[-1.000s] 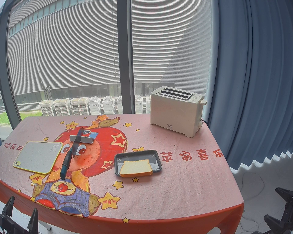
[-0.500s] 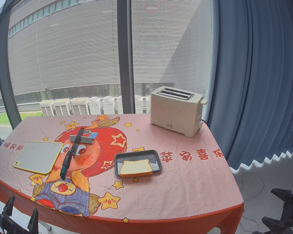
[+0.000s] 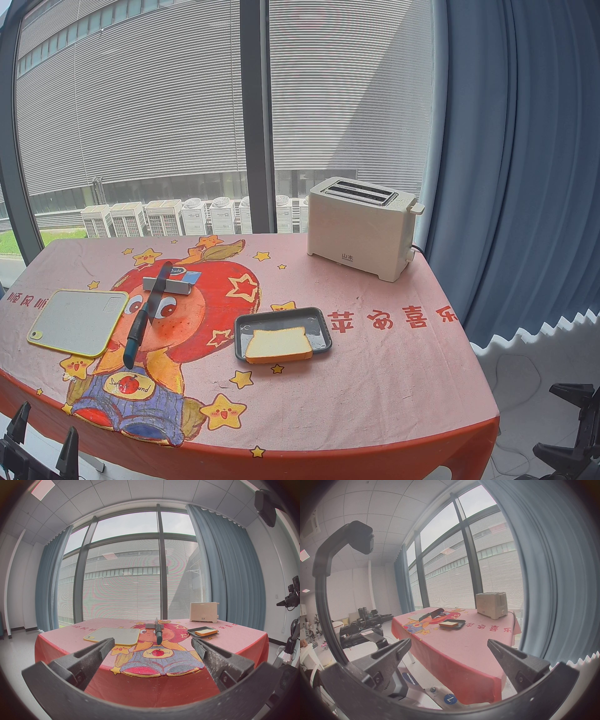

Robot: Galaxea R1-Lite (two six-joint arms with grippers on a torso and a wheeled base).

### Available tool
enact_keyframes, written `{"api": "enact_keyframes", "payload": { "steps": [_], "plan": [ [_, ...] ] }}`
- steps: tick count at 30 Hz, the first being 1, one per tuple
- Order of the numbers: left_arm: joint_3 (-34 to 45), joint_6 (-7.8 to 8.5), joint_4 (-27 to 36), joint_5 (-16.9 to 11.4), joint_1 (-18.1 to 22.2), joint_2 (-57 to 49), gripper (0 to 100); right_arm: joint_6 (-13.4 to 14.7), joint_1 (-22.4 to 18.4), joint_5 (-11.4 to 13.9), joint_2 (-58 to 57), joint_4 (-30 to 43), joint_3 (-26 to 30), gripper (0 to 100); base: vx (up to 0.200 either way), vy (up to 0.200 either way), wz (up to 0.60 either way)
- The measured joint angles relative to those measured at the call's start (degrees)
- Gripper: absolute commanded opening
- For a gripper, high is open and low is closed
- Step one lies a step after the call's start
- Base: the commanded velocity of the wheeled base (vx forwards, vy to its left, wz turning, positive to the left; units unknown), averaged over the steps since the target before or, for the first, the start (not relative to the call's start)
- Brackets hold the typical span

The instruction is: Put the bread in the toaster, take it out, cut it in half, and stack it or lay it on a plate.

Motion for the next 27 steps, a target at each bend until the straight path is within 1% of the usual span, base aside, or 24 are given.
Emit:
{"api": "enact_keyframes", "payload": {
  "steps": [7,13,21,27],
  "plan": [
    [0.0,0.00,0.0,0.0,0.0,0.0,100,0.0,3.7,-0.2,2.5,0.0,-0.1,100,0.000,0.000,0.00],
    [0.0,0.00,0.0,0.0,0.0,0.0,100,0.0,5.4,-0.2,4.4,-0.9,-0.3,100,0.000,0.000,0.00],
    [0.0,0.00,0.0,0.0,0.0,0.0,100,0.0,6.6,-0.3,7.8,-5.0,-0.1,100,0.000,0.000,0.00],
    [0.0,0.00,0.0,0.0,0.0,0.0,100,0.0,8.3,-0.3,11.2,-8.4,-0.1,100,0.000,0.000,0.00]
  ]
}}
